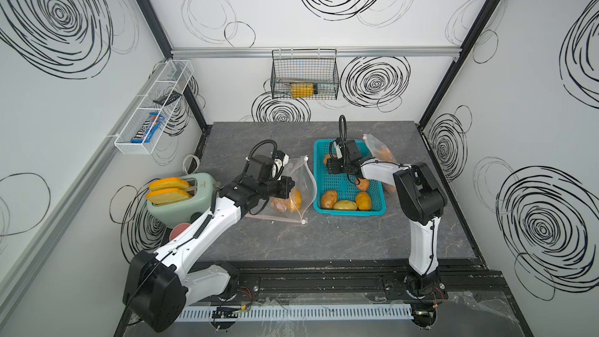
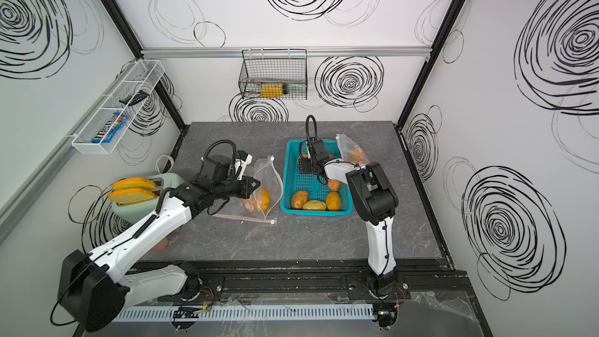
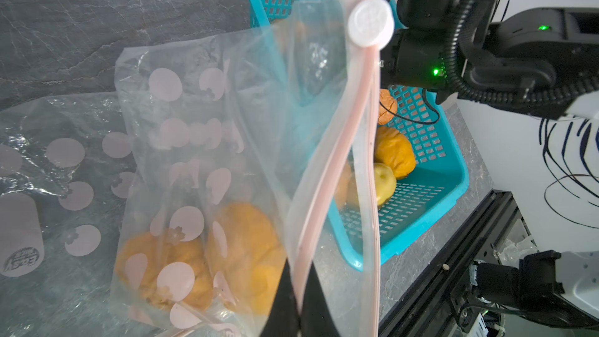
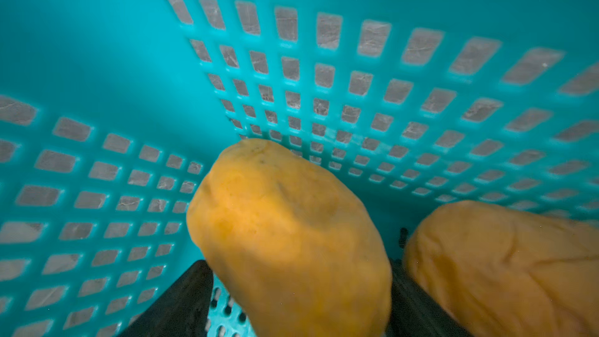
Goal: Put the potatoes into a zipper bag and zip it
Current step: Pick up the potato from the basket.
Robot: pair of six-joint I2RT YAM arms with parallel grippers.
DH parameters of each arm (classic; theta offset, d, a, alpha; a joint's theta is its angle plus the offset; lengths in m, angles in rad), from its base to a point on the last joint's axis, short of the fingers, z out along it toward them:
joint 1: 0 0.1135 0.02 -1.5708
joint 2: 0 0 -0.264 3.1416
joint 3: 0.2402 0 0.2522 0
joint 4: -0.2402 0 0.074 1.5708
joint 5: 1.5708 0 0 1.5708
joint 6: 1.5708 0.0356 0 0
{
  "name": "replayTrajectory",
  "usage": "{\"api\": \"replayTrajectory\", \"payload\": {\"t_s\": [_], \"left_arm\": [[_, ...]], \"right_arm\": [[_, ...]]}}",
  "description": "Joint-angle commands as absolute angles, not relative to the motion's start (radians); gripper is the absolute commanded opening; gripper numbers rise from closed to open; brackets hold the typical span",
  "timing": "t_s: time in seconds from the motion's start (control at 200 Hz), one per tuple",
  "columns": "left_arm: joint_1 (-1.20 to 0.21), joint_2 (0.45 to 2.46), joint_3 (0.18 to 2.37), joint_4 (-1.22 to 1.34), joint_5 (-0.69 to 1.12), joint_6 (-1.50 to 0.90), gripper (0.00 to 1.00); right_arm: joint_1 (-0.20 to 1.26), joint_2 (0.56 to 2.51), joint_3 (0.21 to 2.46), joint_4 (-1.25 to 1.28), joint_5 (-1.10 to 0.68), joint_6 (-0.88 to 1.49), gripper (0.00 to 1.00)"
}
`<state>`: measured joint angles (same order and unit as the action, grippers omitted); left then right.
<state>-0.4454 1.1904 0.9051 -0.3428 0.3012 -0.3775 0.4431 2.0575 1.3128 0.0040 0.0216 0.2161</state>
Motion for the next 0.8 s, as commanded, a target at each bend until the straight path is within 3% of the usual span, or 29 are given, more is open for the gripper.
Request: {"api": "replayTrajectory", "payload": {"t_s": [0.0,0.155,0.59,0.796], "left_arm": [[-0.451,1.189,0.915,-0.327,0.281,-0.364,0.00],[-0.457,1.190,0.917,-0.328,0.275,-0.364,0.00],[-0.464,1.184,0.920,-0.339,0.253,-0.358,0.00],[-0.471,1.181,0.923,-0.348,0.232,-0.353,0.00]], "right_arm": [[0.438,2.078,1.351,0.000,-0.045,0.198,0.79],[0.438,2.070,1.334,0.037,-0.083,0.201,0.75],[0.440,2.032,1.296,0.074,-0.147,0.186,0.43],[0.445,1.958,1.231,0.112,-0.131,0.179,0.38]]}}
